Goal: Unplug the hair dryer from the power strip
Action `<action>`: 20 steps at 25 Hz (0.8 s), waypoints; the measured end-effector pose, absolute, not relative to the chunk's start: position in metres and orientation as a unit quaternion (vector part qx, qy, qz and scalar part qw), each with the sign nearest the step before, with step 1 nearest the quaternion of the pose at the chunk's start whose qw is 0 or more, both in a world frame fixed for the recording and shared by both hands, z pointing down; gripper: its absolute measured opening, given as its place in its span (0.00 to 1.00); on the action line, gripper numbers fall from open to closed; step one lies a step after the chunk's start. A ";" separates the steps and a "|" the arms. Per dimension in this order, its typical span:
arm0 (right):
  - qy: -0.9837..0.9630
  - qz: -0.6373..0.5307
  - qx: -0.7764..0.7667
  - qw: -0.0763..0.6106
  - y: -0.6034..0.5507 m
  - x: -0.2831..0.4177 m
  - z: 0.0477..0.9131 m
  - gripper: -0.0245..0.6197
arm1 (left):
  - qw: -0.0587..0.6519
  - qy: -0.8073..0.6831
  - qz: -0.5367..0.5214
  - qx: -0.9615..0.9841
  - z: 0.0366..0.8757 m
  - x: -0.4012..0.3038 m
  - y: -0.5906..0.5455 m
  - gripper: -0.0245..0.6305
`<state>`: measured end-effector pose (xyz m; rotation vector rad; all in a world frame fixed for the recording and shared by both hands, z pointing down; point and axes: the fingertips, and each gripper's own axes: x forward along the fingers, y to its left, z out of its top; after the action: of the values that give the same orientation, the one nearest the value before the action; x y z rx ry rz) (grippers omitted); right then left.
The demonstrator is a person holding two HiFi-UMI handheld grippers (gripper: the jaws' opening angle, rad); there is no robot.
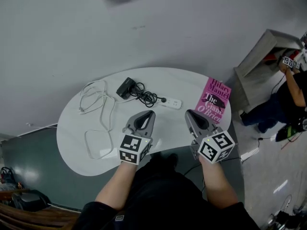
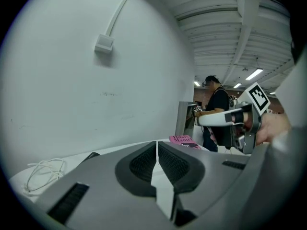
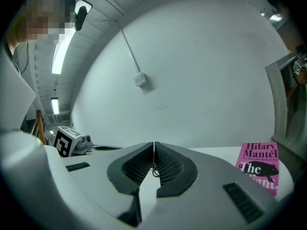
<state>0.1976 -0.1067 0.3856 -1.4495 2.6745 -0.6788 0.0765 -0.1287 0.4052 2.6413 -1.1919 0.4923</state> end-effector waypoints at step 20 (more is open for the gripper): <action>0.838 -0.284 -0.462 -0.062 -0.177 0.160 0.460 0.09 | 0.212 -0.335 0.206 0.895 0.531 0.088 -0.174 0.07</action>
<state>0.1600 -0.1774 0.4596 -1.5106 2.7432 -0.9290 0.0884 -0.1736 0.5308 2.4847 -0.9296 0.5727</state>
